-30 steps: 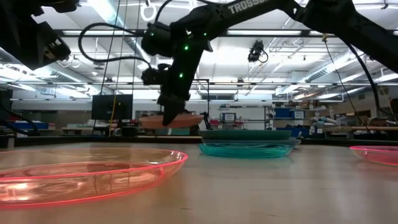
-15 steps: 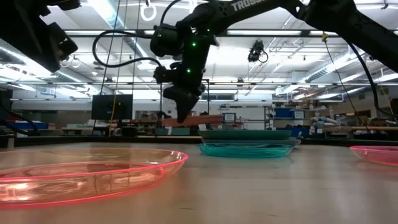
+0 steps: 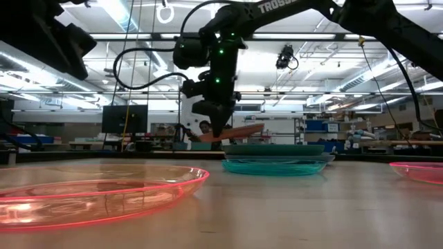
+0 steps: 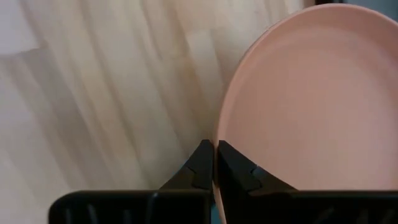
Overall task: Stack plastic plates
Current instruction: Stack the brown plate on top of the dark green plate
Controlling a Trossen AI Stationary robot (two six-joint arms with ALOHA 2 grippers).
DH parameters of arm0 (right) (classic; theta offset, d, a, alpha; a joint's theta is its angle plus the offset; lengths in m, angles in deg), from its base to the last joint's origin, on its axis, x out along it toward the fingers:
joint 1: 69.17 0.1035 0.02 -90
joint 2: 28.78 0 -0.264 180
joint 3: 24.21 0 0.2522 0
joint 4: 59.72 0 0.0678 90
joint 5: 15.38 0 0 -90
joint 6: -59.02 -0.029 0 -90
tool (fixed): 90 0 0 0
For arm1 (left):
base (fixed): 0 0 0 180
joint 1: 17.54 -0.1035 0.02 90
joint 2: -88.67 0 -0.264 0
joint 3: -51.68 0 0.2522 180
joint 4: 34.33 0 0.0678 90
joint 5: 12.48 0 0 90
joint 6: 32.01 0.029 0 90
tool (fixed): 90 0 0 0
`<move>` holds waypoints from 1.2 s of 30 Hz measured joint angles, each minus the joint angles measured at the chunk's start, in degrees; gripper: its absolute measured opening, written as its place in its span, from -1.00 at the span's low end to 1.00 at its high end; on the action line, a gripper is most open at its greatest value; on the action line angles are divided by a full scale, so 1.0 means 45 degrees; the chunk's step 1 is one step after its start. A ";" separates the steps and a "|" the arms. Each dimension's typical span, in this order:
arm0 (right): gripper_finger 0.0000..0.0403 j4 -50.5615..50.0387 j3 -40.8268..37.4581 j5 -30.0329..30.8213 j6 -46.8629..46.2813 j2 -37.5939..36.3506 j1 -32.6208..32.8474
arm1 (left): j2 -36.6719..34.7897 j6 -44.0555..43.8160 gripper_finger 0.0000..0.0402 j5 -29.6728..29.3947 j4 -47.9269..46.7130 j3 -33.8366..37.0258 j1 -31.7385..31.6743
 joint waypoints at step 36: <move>-0.92 0.5771 -1.0351 -0.1887 -0.2831 -0.6269 -0.0121 | 0.0000 0.0208 -0.30 -0.0084 -0.0029 0.0000 0.0000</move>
